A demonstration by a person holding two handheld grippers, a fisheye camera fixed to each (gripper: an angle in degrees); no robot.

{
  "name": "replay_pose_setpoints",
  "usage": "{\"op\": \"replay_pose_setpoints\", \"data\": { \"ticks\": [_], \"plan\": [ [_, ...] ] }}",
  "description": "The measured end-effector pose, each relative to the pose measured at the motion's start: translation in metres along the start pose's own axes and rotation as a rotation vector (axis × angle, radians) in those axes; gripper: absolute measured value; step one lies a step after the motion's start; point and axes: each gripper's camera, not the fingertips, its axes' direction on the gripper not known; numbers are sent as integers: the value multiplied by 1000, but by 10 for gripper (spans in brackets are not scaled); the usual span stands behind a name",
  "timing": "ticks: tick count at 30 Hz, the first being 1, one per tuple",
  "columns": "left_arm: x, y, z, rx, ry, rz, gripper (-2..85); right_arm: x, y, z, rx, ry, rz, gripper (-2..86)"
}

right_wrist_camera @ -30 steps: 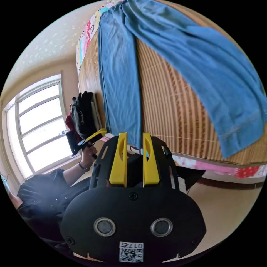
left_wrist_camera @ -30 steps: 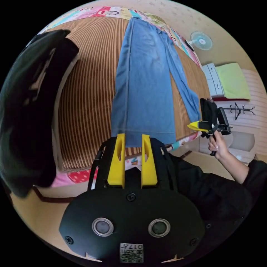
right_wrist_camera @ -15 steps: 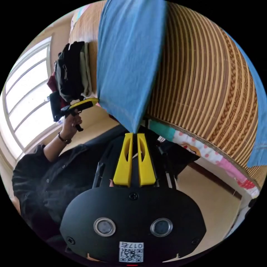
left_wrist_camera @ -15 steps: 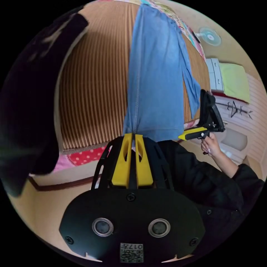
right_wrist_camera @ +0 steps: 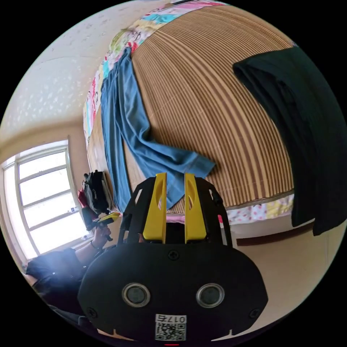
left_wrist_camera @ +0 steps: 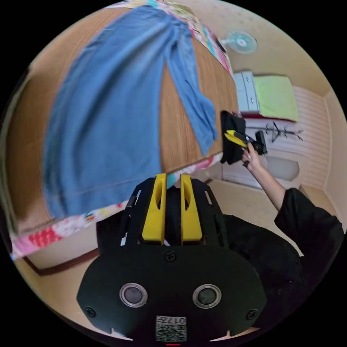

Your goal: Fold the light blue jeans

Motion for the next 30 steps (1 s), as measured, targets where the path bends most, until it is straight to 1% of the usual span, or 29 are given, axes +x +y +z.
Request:
{"op": "replay_pose_setpoints", "data": {
  "ticks": [1,3,5,7,10,12,15,17,19,20,22,24,28,30],
  "plan": [
    [9,-11,14,-22,17,18,70,0,-5,-1,-42,32,-2,103],
    [40,-53,68,-110,54,67,80,-9,-13,0,-105,78,-39,117],
    [58,-81,100,-146,-2,60,101,-25,-20,0,-159,132,-110,123],
    [67,-105,124,-133,-43,6,106,-42,-25,0,-219,200,-185,123],
    [66,-133,160,-150,-136,-154,107,-53,-28,2,-286,210,-235,118],
    [64,-142,175,-132,-187,-259,86,-58,-26,1,-296,209,-243,108],
    [64,-141,184,-129,-252,-310,45,-68,-16,-10,-279,245,-249,79],
    [65,-137,187,-124,-263,-295,15,-69,-6,-23,-255,212,-240,57],
    [60,-134,188,-123,-163,-265,-1,-64,13,-39,-283,15,-262,32],
    [57,-128,186,-113,-86,-244,-5,-61,19,-45,-279,-16,-247,29],
    [55,-115,177,-96,-55,-217,-8,-49,50,-71,-228,-139,-205,22],
    [54,-93,166,-99,-11,-164,-10,-39,76,-90,-194,-199,-159,18],
    [49,-53,151,-84,72,-150,-10,-20,130,-124,-150,-217,-69,13],
    [41,-30,142,-39,103,-173,-10,-13,145,-128,-149,-246,-44,13]
  ]
}}
